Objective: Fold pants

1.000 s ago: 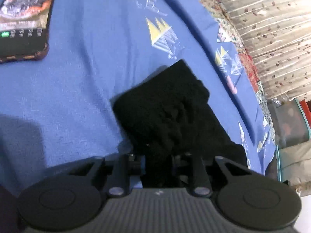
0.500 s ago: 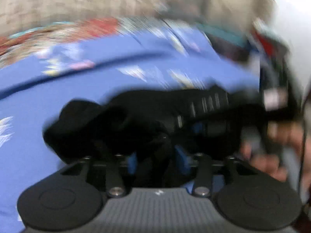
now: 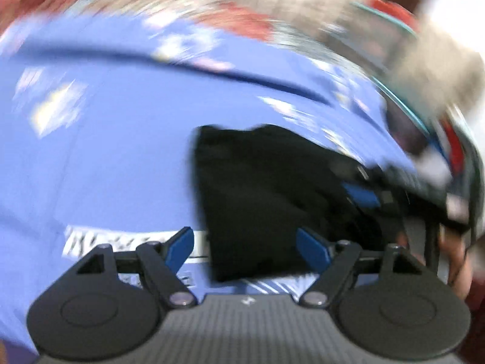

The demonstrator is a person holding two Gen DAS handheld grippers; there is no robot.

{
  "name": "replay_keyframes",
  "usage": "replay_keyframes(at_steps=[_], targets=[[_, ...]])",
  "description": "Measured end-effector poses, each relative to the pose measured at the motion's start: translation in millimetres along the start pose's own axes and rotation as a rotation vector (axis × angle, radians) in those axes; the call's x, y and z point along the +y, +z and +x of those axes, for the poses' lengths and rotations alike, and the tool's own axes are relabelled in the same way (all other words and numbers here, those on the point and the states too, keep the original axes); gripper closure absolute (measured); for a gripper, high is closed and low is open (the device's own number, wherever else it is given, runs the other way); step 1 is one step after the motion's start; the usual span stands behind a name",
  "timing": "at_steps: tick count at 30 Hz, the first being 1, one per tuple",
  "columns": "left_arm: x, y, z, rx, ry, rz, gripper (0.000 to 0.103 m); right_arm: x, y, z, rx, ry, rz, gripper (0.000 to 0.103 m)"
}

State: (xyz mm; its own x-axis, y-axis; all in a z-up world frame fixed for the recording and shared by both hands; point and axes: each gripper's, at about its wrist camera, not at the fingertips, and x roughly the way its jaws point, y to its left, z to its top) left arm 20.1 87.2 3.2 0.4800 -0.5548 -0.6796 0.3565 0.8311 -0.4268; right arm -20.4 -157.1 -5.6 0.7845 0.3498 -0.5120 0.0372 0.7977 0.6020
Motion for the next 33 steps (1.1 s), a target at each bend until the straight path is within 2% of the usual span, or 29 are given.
replay_keyframes(at_steps=[1, 2, 3, 6, 10, 11, 12, 13, 14, 17, 19, 22, 24, 26, 28, 29, 30, 33], targets=[[12.8, 4.6, 6.5, 0.014, -0.003, -0.079, 0.026, -11.9, -1.4, -4.9, 0.034, -0.039, -0.017, 0.037], [22.9, 10.5, 15.4, 0.028, -0.01, -0.13, 0.026, -16.7, -3.9, -0.1, 0.074, -0.126, -0.058, 0.064], [28.9, 13.6, 25.6, 0.046, -0.011, -0.169, 0.026, -17.7, -4.4, 2.8, 0.09, -0.17, -0.077, 0.07], [31.0, 13.7, 57.9, 0.123, -0.018, -0.213, 0.026, -9.0, -0.8, -4.5, 0.081, -0.199, -0.095, 0.071], [20.0, 13.6, 82.0, 0.156, -0.062, -0.214, 0.024, 2.7, 0.0, -33.4, -0.011, -0.194, -0.162, 0.065], [20.5, 15.5, 88.2, 0.164, -0.056, -0.214, 0.031, 0.4, 0.4, -41.3, -0.033, -0.191, -0.161, 0.06], [17.6, 15.7, 93.3, 0.18, -0.057, -0.208, 0.047, -6.1, 1.5, -51.0, -0.065, -0.196, -0.155, 0.059], [16.4, 15.7, 94.0, 0.186, -0.043, -0.194, 0.048, -18.0, 3.7, -60.9, -0.098, -0.209, -0.147, 0.059], [13.7, 15.2, 93.3, 0.183, -0.023, -0.167, 0.056, -28.3, 7.0, -73.6, -0.145, -0.233, -0.134, 0.057], [12.0, 15.9, 81.4, 0.165, -0.008, -0.128, 0.07, -65.0, 19.4, -109.6, -0.288, -0.341, -0.062, 0.038], [13.6, 15.7, 77.5, 0.162, -0.001, -0.132, 0.072, -100.7, 26.3, -131.6, -0.346, -0.417, 0.027, 0.034], [13.7, 13.6, 75.0, 0.164, 0.013, -0.129, 0.072, -155.2, 28.7, -148.4, -0.358, -0.475, 0.204, 0.032], [10.4, 15.1, 73.4, 0.165, 0.032, -0.123, 0.067, -182.2, 26.7, -149.6, -0.32, -0.463, 0.319, 0.031], [5.9, 19.3, 72.4, 0.166, 0.04, -0.127, 0.063, -198.5, 22.8, -144.5, -0.296, -0.409, 0.379, 0.031], [4.0, 24.3, 63.6, 0.144, 0.038, -0.135, 0.063, -193.3, 24.7, -136.8, -0.279, -0.428, 0.342, 0.048], [5.3, 27.0, 55.7, 0.127, 0.035, -0.138, 0.063, -187.4, 27.8, -132.5, -0.247, -0.415, 0.317, 0.08], [5.9, 30.1, 50.1, 0.113, 0.033, -0.141, 0.063, -180.7, 31.3, -129.5, -0.223, -0.393, 0.304, 0.083], [0.3, 48.9, 30.0, 0.068, 0.018, -0.123, 0.063, -153.8, 42.7, -132.5, -0.252, -0.308, 0.253, 0.083]])
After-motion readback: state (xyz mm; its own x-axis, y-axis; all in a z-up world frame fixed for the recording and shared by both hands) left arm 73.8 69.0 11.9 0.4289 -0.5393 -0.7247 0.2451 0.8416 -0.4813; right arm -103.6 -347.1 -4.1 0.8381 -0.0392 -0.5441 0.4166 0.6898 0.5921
